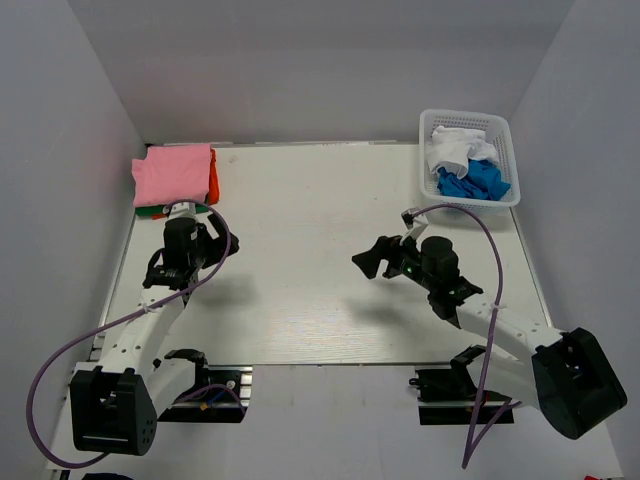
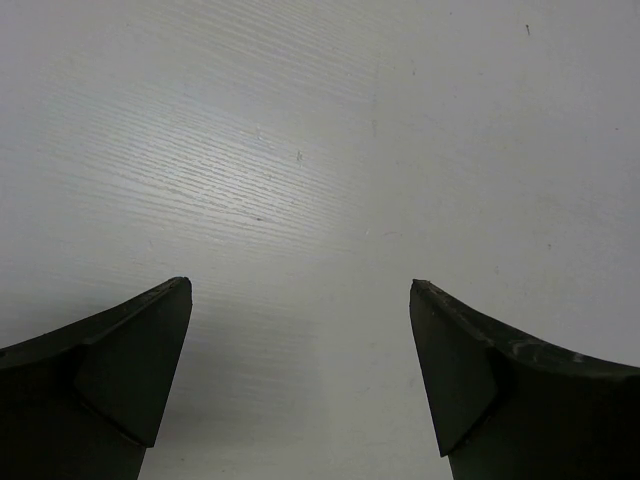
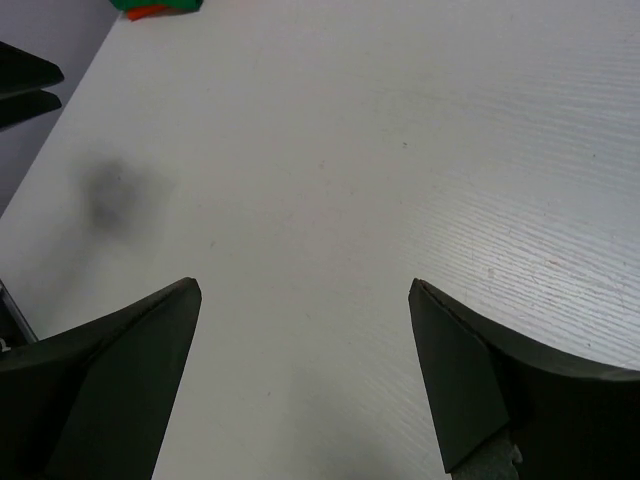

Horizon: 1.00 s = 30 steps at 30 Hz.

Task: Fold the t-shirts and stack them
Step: Grab crumpled tshirt from bin with the right arm

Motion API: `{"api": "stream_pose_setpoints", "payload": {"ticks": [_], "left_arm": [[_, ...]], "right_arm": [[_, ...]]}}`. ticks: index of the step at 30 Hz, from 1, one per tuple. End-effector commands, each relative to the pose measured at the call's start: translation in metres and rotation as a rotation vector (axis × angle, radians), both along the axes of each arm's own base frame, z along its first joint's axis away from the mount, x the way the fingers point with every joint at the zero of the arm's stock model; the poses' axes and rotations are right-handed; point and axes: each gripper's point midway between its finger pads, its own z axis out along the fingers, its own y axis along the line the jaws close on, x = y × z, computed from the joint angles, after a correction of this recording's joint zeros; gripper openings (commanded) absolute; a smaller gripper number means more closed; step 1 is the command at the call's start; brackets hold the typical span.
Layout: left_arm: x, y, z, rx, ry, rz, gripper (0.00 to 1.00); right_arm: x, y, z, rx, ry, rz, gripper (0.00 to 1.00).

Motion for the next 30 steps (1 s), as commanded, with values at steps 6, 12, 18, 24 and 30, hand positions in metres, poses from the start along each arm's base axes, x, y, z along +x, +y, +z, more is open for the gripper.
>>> {"api": "stream_pose_setpoints", "payload": {"ticks": [6, 12, 18, 24, 30], "left_arm": [[0.001, -0.002, 0.007, 0.001, -0.029, -0.017, 1.0], [-0.001, 0.001, -0.001, 0.013, -0.006, -0.001, 1.0], [0.001, 0.008, 0.0, 0.024, -0.001, 0.041, 1.0], [0.002, 0.009, -0.006, 0.032, 0.028, 0.049, 1.0], [0.002, 0.011, -0.015, 0.042, 0.056, 0.058, 1.0]], "right_arm": [[0.012, -0.01, 0.025, 0.063, -0.099, -0.093, 0.9], [0.066, -0.031, 0.058, -0.116, -0.157, -0.284, 0.9], [0.145, -0.084, 0.091, -0.329, -0.072, -0.602, 0.9], [0.222, -0.155, 0.069, -0.451, 0.081, -0.718, 0.9], [0.303, -0.246, 0.066, -0.502, 0.188, -0.814, 0.9]]}}
